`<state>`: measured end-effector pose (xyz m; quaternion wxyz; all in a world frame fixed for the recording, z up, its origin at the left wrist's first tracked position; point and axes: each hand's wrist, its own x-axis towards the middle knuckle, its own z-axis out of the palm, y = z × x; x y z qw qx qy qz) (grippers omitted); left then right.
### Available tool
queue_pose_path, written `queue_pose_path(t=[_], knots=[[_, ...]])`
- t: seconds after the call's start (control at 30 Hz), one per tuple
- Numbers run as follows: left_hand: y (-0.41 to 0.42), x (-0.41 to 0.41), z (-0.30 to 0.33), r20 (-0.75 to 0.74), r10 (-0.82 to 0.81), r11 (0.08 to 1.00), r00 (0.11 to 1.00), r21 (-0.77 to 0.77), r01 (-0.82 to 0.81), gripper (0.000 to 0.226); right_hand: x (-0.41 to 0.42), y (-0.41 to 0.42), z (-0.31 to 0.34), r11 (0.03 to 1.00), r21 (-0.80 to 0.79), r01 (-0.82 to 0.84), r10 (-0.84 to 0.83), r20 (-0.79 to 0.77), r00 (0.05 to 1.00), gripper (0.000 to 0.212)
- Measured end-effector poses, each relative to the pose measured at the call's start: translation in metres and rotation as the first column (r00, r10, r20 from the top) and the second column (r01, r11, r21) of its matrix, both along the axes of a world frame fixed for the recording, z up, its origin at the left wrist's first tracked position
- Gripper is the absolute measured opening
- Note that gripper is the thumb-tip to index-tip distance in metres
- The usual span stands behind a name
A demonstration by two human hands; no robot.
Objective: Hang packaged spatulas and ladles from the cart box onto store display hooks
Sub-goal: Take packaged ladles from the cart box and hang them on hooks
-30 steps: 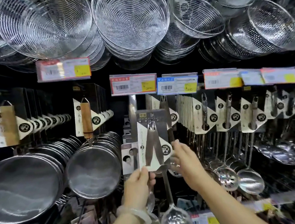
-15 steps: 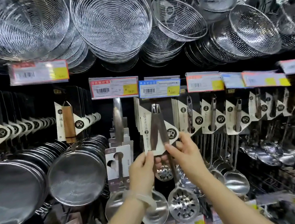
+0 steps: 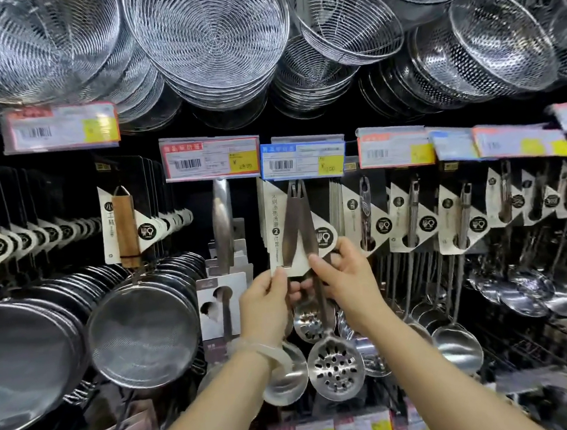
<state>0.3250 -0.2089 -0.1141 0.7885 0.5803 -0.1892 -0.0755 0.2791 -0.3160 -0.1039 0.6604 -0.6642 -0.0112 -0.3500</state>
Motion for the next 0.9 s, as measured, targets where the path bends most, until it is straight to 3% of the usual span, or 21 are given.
queue_pose_path(t=[0.23, 0.9], knots=[[-0.005, -0.012, -0.007, 0.031, 0.047, 0.999, 0.998, -0.018, -0.047, 0.024, -0.004, -0.006, -0.011, 0.999, 0.052, -0.008, 0.007, 0.019, 1.000, 0.008], [-0.008, -0.021, -0.012, -0.101, 0.028, 0.999, 0.995, -0.026, -0.030, 0.027, -0.015, -0.005, -0.012, 0.999, 0.039, -0.008, 0.009, -0.045, 0.999, 0.009]])
